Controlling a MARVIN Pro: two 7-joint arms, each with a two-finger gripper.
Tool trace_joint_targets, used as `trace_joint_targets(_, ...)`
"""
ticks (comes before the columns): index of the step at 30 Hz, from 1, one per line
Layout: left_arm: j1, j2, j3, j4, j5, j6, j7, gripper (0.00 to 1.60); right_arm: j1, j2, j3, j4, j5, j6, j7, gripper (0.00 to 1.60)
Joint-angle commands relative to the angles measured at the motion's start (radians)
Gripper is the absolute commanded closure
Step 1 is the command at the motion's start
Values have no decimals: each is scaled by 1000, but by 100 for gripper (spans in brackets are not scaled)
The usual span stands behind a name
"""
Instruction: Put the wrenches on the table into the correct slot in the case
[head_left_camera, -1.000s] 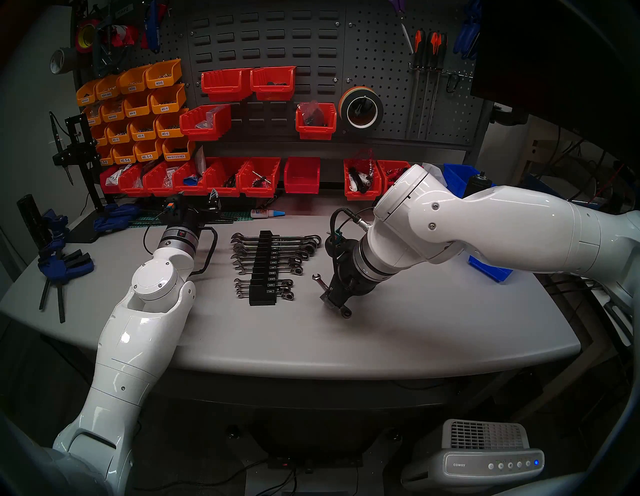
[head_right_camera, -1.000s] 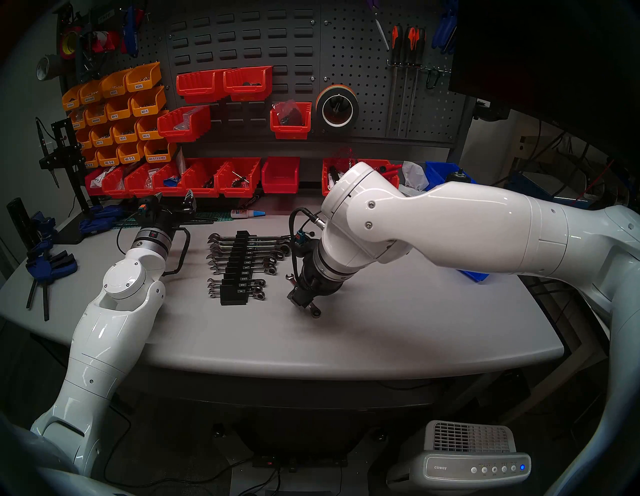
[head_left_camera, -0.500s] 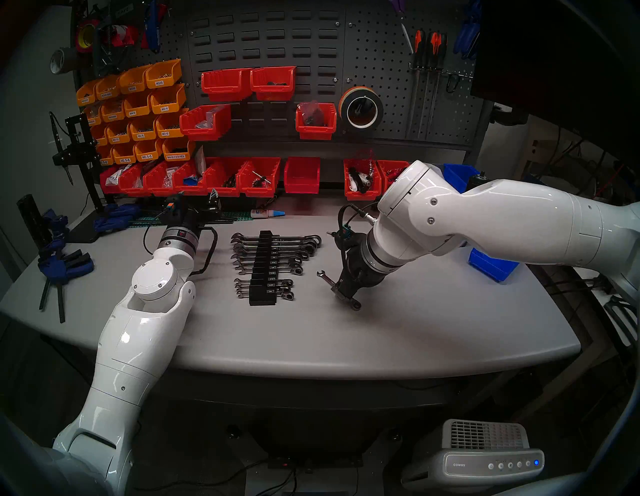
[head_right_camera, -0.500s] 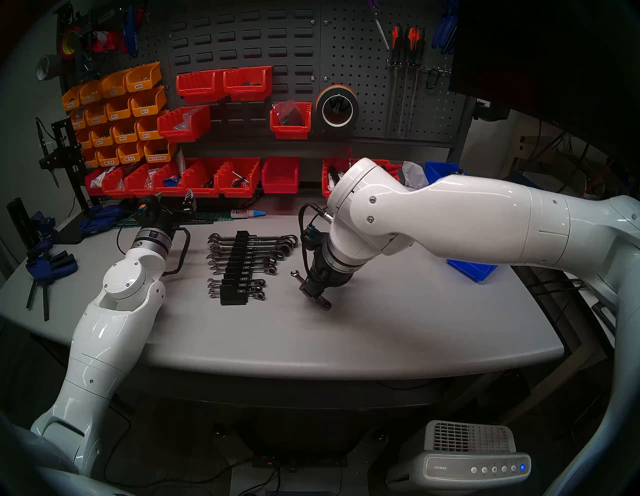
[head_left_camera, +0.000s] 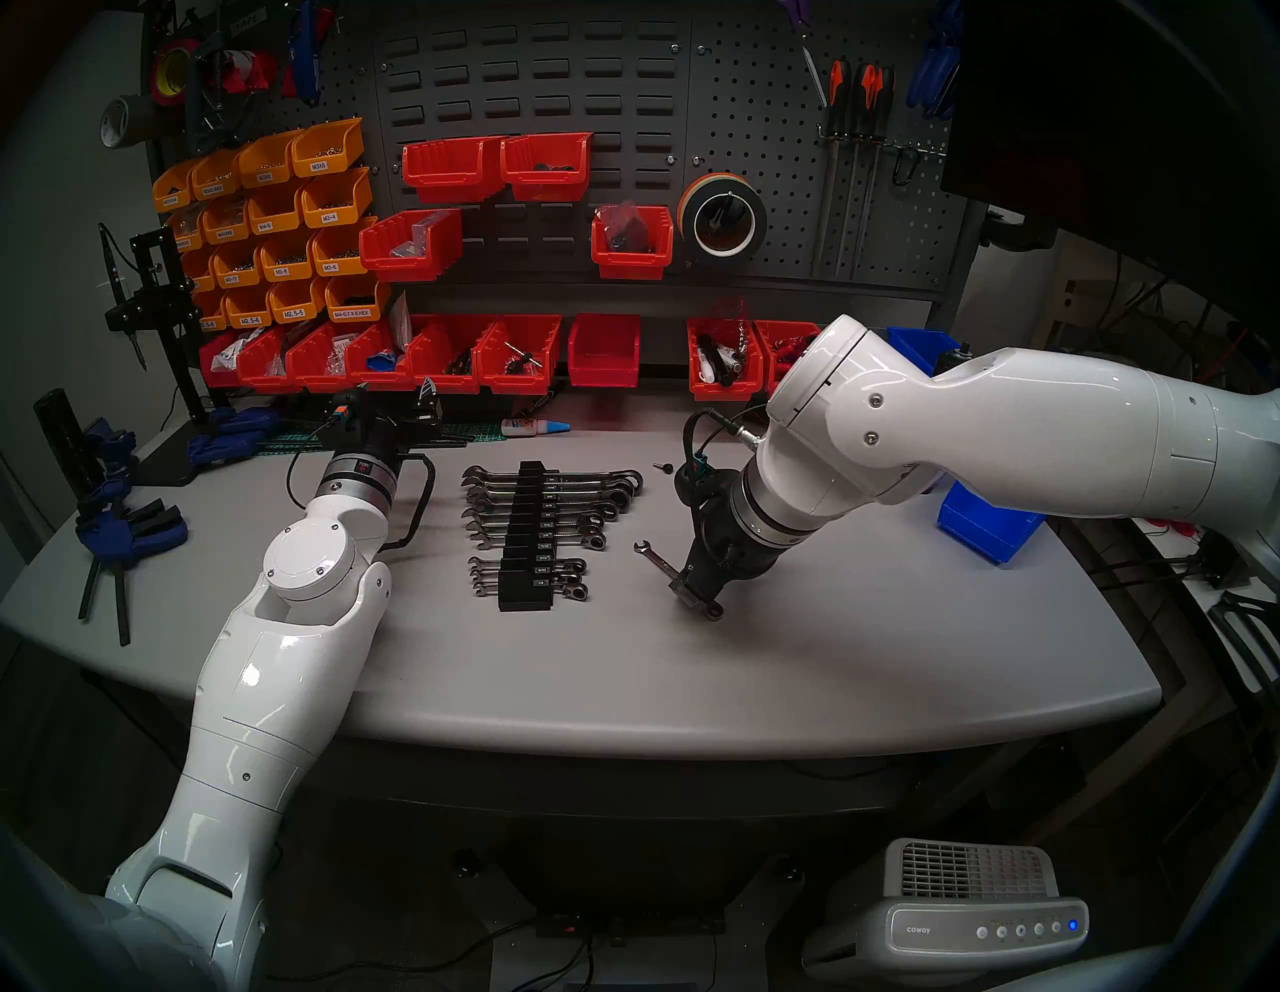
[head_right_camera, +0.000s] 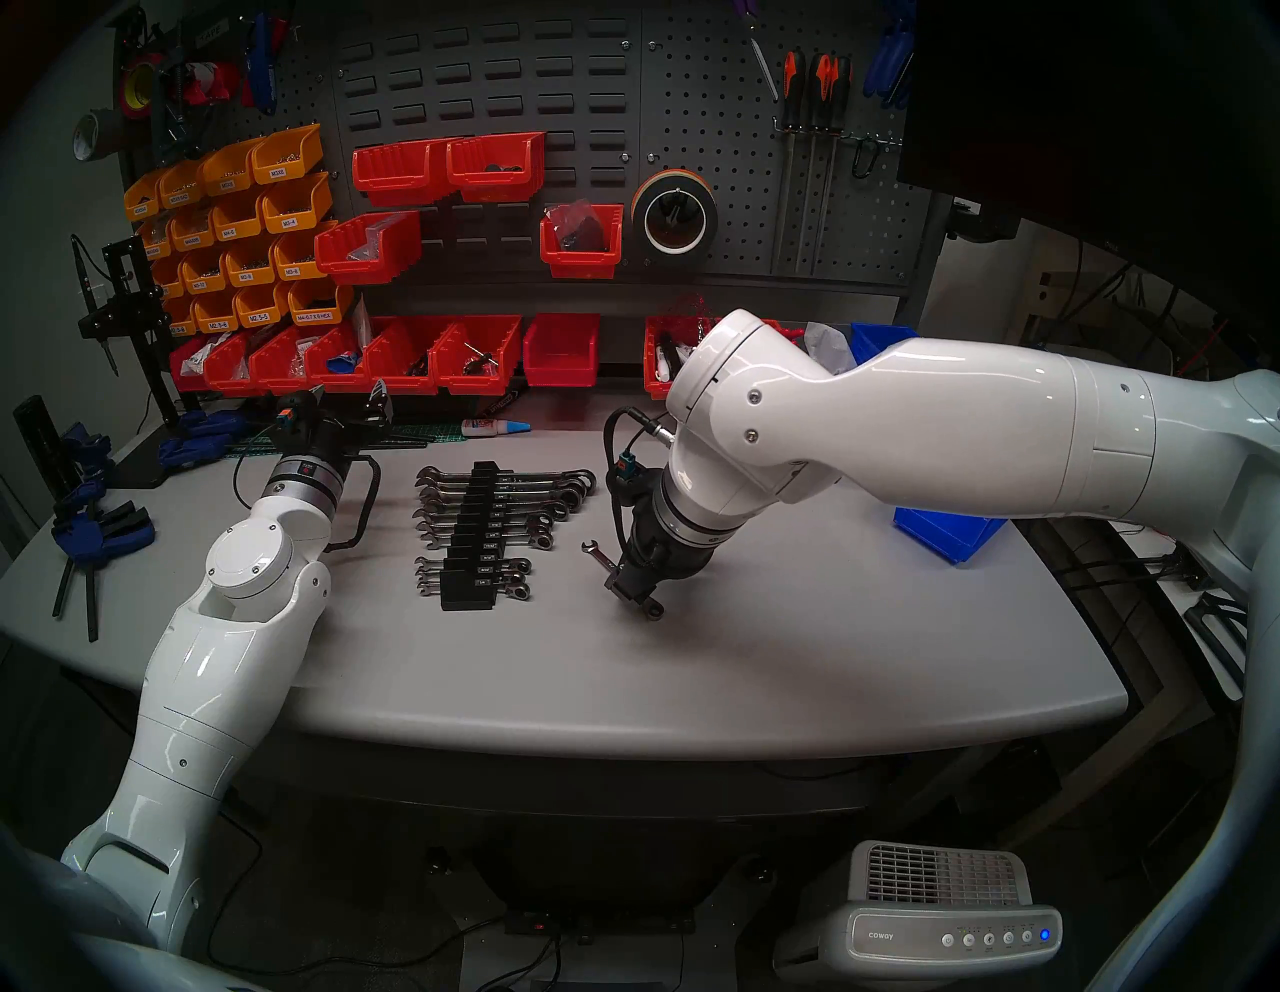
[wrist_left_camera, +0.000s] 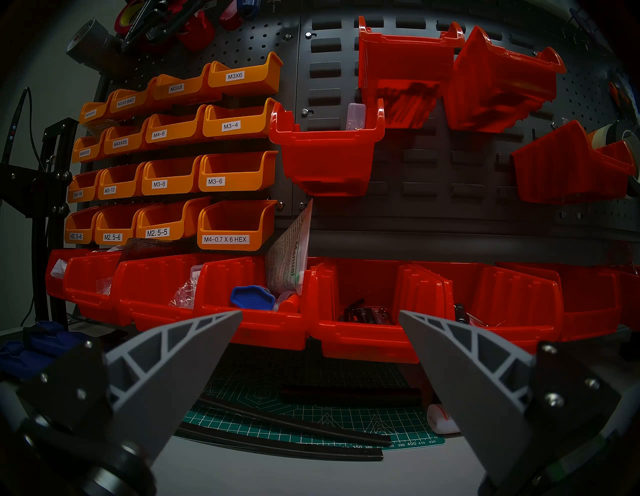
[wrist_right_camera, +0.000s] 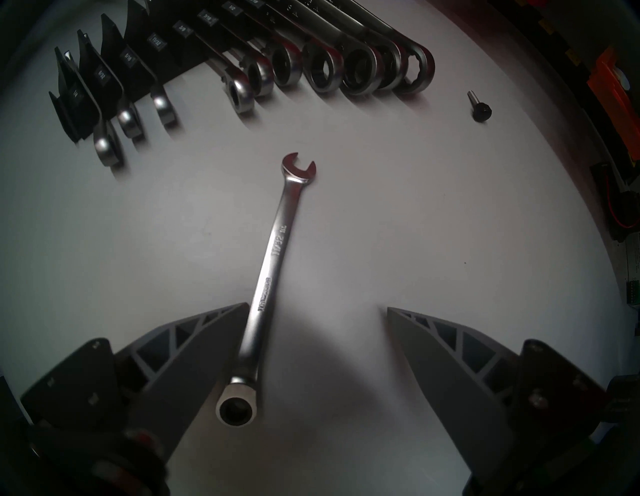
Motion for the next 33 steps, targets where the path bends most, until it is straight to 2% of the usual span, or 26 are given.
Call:
trace_joint_targets(1,-27,1,-8,-29,0,-11,0,0,88,8,-7,-24,6,-1,27,13)
trace_joint_targets(10,-27,1,-8,-29,0,-12,0,0,129,-9,-72,-4,-20,-1,46,13)
trace_joint_targets(23,-27,1,-8,-29,0,-12,0,0,153,-52,-137,56,-98,-1,138,13)
trace_joint_targets(33,-27,1,-8,-29,0,-12,0,0,182,-48,-190,78,-148,-1,184,10)
